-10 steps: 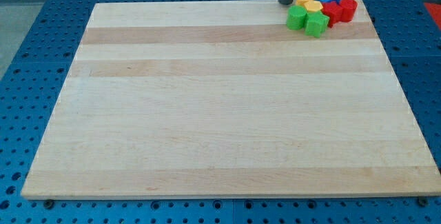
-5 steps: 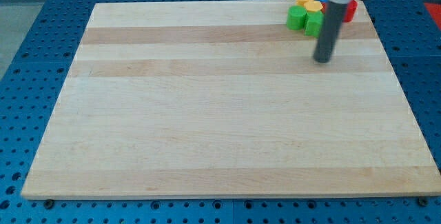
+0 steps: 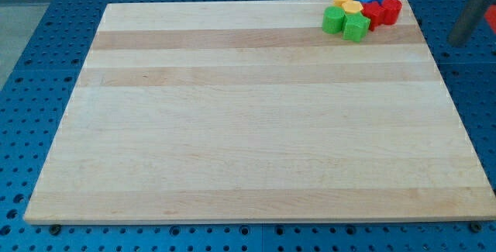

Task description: Move the group of blocks a bit left

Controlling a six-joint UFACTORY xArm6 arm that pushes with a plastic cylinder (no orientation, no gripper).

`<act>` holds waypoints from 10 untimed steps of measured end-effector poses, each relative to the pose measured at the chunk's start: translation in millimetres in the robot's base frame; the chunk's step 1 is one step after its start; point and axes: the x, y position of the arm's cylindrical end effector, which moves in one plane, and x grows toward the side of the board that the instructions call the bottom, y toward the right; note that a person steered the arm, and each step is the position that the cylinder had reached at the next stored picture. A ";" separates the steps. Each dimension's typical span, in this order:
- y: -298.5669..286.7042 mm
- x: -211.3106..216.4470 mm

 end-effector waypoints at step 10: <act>-130.4 -40.6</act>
